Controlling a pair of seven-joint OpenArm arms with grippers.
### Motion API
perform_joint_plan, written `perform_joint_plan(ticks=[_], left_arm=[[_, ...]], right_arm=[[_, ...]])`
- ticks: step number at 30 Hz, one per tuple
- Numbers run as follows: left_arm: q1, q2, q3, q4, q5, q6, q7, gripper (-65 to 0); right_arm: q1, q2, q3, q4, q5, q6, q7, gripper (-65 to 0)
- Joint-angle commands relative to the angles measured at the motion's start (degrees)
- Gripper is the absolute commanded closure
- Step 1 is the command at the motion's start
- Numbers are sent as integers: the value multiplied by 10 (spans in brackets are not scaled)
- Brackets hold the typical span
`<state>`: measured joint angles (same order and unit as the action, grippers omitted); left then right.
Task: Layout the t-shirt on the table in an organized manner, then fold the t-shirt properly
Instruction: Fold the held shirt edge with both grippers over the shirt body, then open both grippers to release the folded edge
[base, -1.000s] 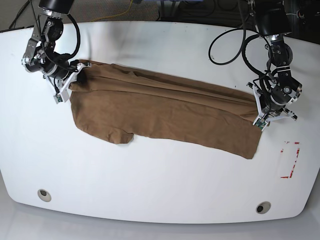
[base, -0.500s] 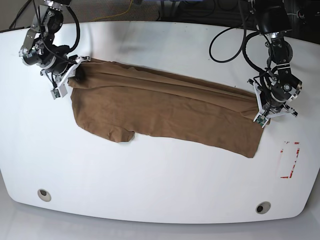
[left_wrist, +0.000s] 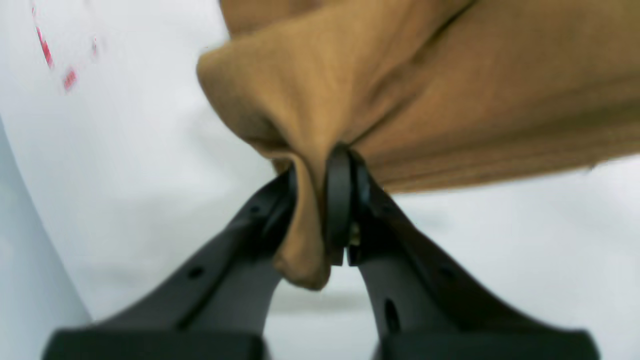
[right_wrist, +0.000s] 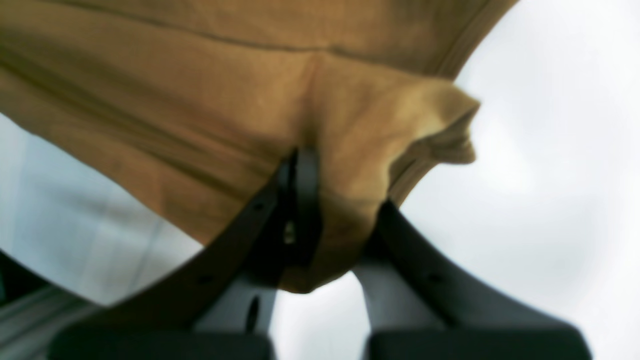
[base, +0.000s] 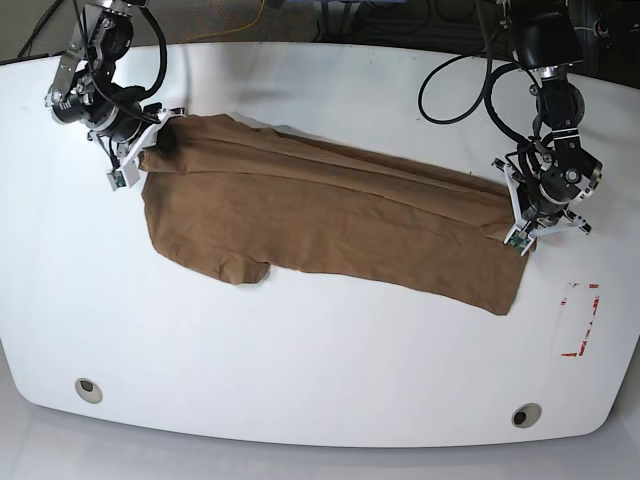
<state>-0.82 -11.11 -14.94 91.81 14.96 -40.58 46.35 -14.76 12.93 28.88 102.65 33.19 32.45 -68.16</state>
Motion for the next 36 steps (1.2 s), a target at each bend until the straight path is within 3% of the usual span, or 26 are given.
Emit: perform_joint_plan(ticks=[1,5,8,9,16,23,36], left_arm=[[-9,-10,-3,9,6,6,-5,-27],[-9,-10,-3,9,7,6,-4,-96],[-9,-11,-3,9,7,6,-4,-191],[-9,-11,-3,9,7,6,-4,-250],[-9,-19,-3,9,7,6,-4,-423],[-12,-23,-3,11,7,6,-7,-497],[-37,-53,-8,48,5,6,-7,-500]], right_arm=[[3,8,4,2,-6,-1,4,-71],[4,6,4,-8,-31,-1,4,-193],[4,5,4,-8,-50,-1,5,-277],[4,4,4,-9,-58,-1,5,-322],[4,4,4,-8,-65,-1,5,-440],[4,10,5,32,-63,-1,5,-464],[-11,5,5,97,-61,4,4,-465]])
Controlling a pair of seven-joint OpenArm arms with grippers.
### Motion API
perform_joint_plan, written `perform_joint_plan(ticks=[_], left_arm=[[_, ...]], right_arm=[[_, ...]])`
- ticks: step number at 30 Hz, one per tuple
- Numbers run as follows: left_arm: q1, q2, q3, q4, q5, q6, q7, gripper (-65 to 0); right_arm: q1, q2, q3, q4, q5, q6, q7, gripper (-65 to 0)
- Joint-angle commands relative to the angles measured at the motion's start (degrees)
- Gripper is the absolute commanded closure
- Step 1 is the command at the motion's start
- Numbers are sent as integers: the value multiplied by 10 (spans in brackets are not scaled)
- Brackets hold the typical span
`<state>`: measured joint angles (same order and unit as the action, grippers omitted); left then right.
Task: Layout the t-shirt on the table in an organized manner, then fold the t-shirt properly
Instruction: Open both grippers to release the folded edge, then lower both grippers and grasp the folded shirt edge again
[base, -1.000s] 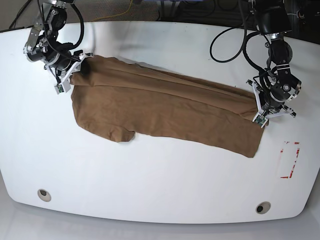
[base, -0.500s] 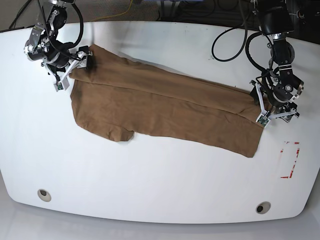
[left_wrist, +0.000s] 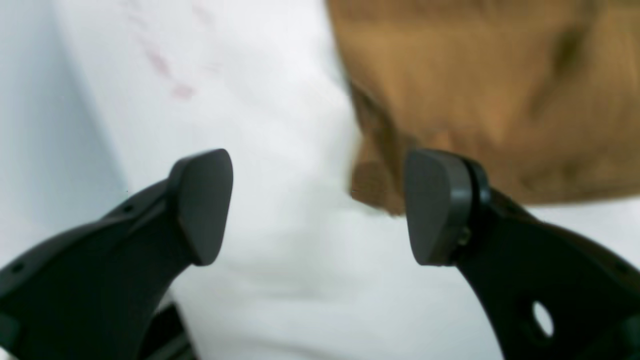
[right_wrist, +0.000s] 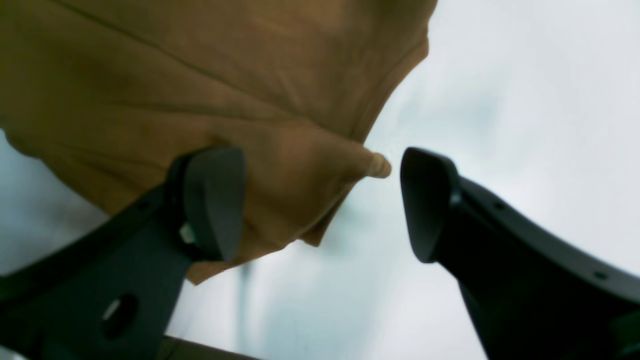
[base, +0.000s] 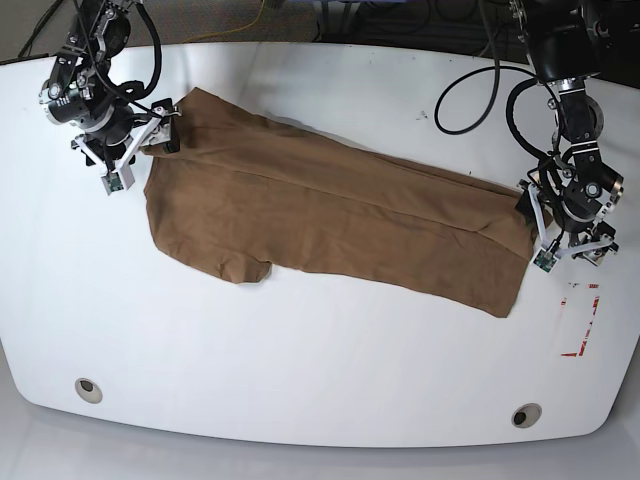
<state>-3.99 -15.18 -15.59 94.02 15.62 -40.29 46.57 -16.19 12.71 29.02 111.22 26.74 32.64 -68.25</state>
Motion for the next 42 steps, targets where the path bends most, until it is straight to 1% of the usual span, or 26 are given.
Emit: perform_joint_plan(ticks=[1,6,9,13,16,19,22,24,25,29,32,36,38,42], left_arm=[[-5,-14,0,35,-2,3,-9,-501],[-4,-14,0,79,-2,3,-8,-501],[-4,-14,-2,88,-2,3,-8,-501],[-4,-12,-11,87,-3,3,-8,-501],[-5,6,-34,86,-3,3,-10,-501],[-7,22,-56,86,-3,3,-17,-500],[-7,48,-84,87,-3,3,-48,-500],[-7,63,-102,88,-3,3,-69,-500],[-6,77,-117,88,-3,3,-92,-500],[-5,99,-143,87,0,3,-148,-500],[-2,117,-152,86,0,3,-191,-500],[19,125,-156,85,0,3,-239,-500],[23,125,-155,83,-1,3,-265,-500],[32,127,-154,76,-1,3,-289,-500]], right_arm=[[3,7,4,12,4,2,6,-465],[8,6,4,15,4,2,6,-462],[9,3,6,17,4,2,7,-461],[11,-3,37,16,4,3,17,-461],[7,-6,54,15,4,4,46,-464],[5,-8,60,15,3,14,66,-462],[-5,-10,78,15,3,22,79,-461],[-8,-18,85,15,3,22,82,-461],[-9,-28,87,15,1,22,86,-461],[-18,-37,87,15,-1,22,99,-461],[-28,-42,85,15,-1,19,125,-461],[-42,-62,87,14,-1,18,153,-461],[-43,-67,87,13,-2,17,160,-461],[-43,-70,87,11,-2,17,161,-461]])
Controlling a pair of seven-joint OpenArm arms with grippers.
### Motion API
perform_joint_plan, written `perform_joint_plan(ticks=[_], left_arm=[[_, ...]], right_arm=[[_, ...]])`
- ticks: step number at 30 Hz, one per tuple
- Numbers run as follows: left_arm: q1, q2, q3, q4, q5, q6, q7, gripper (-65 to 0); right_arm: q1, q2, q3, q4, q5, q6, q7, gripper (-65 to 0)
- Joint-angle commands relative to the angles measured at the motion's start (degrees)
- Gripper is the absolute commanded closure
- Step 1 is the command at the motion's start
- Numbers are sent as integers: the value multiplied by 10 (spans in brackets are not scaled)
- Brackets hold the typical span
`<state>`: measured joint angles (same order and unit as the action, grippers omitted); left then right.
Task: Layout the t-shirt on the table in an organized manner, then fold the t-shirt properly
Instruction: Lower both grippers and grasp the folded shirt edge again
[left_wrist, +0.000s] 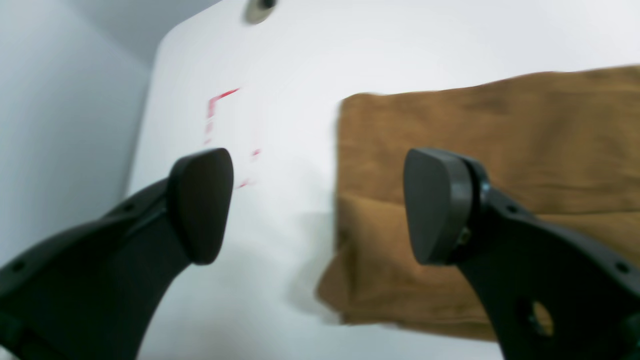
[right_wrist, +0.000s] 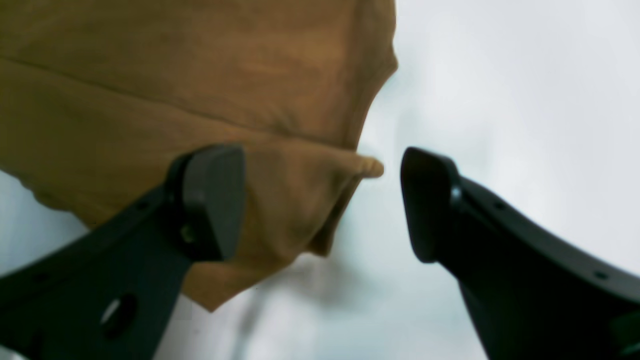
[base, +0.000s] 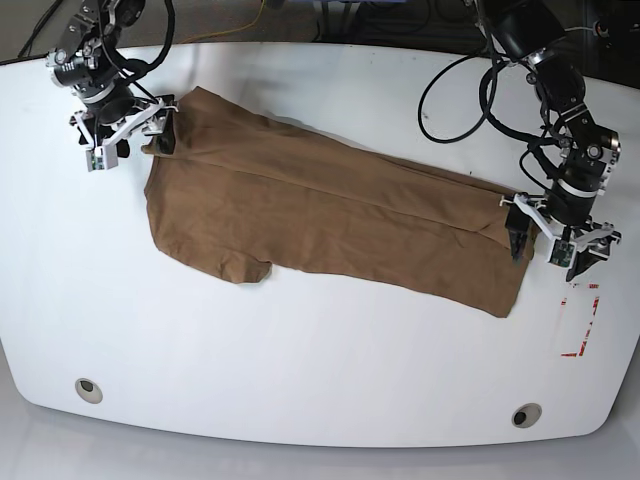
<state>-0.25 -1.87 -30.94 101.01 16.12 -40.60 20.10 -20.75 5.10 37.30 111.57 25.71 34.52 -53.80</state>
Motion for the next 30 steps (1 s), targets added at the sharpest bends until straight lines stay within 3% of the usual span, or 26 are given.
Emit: perform_joint_plan(ticks=[1,25,30], left_arm=[[-3,-6,-1,5,-7,6,-27,-500],[-1,-10,-3,2,-7,6,-29,-500],[-1,-10,-3,2,-7,6,-29,-500]], right_arm=[[3,4,4,0,8,-2,17,-461],[15,-8,0,-142,11,4,44,-459],[15,-8,0,-161,11,15,44,-384]])
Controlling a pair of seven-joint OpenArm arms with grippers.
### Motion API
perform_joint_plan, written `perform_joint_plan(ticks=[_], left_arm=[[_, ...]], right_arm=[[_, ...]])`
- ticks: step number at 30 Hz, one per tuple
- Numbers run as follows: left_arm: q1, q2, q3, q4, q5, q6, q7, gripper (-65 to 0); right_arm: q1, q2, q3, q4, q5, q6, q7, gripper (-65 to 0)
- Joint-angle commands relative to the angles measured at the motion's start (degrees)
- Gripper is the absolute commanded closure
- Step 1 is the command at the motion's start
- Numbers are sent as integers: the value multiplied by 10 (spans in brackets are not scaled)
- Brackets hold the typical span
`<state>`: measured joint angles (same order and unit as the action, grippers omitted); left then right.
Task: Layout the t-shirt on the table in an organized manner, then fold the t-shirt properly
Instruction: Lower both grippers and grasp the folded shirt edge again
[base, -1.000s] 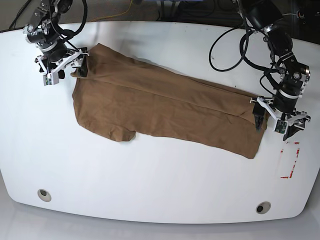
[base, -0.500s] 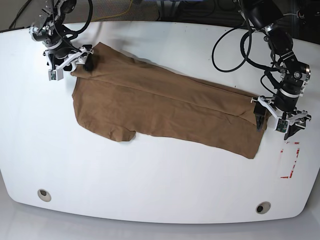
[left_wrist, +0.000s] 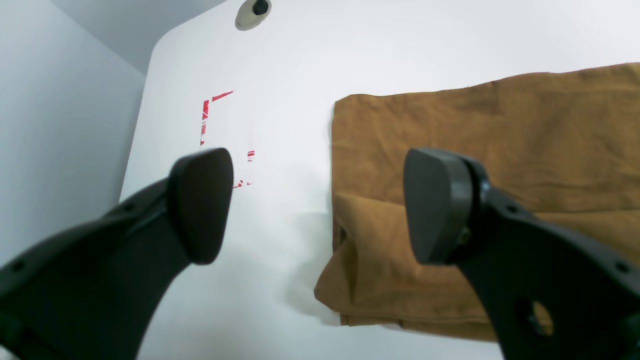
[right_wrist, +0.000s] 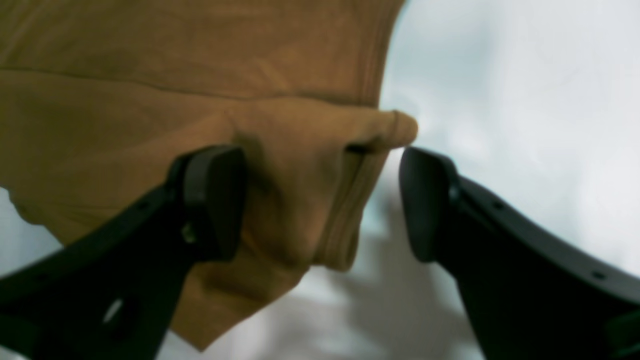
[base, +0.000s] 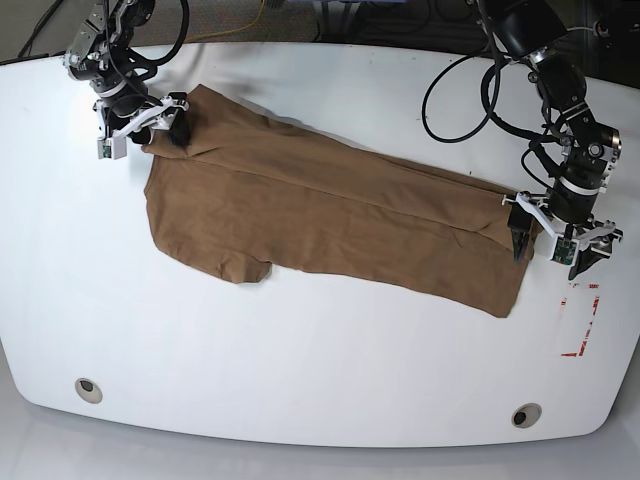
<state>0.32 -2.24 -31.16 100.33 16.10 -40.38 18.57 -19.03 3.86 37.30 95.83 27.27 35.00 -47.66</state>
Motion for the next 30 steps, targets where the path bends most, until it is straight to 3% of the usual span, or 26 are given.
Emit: perform_joint_plan(ticks=[1,4,10,15,19,30], left_arm=[[-7,-6,-1,9,-7,4,-14,-500],[-7,-6,-1,9,-6,4,-14,-500],[-7,-6,-2,5,-6,4,-12,-500],[-10,-6,-1,-12,-6,4,23,-501],[-11,-6,2,-18,-7,4,57,-501],[7,-4,3,-20,-7,4,61,-502]], right_arm=[[-2,4,0,-4,-6,18,-17,-350],[-3,5,0,-5,-6,35,-17,-234],[-4,7,0,-5,-6,36,-18,-9],[-8,11,0,-4,-7,36,-19,0],[-24,34,-1,-3,-7,36,-19,0],[-47,74,-1,-3,-6,39,-19,0]])
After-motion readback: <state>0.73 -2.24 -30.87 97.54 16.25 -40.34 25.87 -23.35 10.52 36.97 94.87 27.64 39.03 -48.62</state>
